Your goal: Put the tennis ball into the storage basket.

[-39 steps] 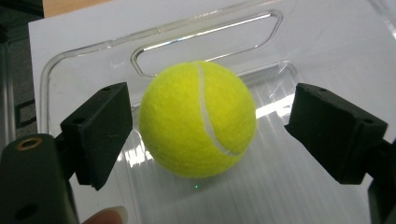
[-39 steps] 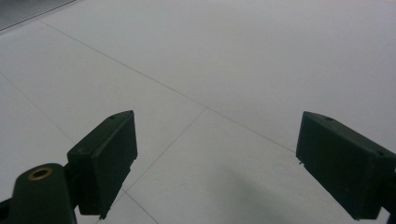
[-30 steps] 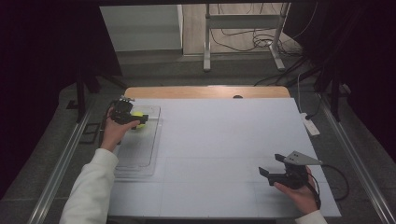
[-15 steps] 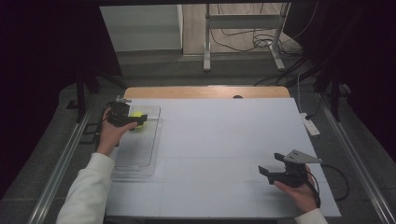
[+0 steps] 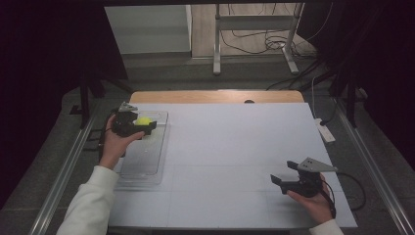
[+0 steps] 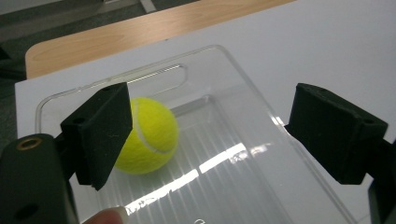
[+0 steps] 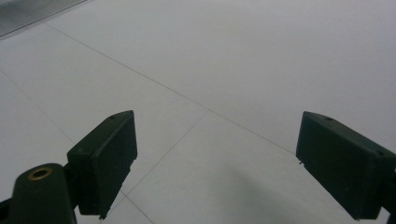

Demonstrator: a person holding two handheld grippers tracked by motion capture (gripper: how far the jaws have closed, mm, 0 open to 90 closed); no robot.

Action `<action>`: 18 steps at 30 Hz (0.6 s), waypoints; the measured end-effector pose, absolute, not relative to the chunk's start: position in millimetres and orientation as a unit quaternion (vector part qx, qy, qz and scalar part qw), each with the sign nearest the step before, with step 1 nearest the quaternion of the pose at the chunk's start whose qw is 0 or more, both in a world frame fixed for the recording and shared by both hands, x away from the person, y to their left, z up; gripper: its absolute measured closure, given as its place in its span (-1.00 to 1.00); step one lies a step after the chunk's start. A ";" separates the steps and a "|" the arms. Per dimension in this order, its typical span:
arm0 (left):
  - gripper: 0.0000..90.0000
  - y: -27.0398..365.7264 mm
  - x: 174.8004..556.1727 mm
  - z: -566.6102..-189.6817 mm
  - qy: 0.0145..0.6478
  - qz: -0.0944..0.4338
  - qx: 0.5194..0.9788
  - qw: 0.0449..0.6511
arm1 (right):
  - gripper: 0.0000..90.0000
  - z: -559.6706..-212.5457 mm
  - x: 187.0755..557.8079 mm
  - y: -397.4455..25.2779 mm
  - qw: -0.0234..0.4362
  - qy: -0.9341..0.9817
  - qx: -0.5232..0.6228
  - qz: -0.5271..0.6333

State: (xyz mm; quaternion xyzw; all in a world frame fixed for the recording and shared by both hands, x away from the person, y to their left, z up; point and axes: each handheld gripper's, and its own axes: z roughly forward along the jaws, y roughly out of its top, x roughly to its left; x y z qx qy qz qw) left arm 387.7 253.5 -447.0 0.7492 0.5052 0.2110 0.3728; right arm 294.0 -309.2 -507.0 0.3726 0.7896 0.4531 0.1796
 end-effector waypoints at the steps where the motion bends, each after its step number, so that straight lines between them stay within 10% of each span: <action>1: -0.67 252.3 386.3 -445.9 0.503 0.211 0.750 0.375 | -0.71 -506.9 293.5 -309.2 0.181 0.789 0.373 0.453; 18: -0.68 241.0 337.3 -430.5 0.460 0.197 0.747 0.438 | -0.71 -505.5 290.1 -309.2 0.187 0.790 0.375 0.448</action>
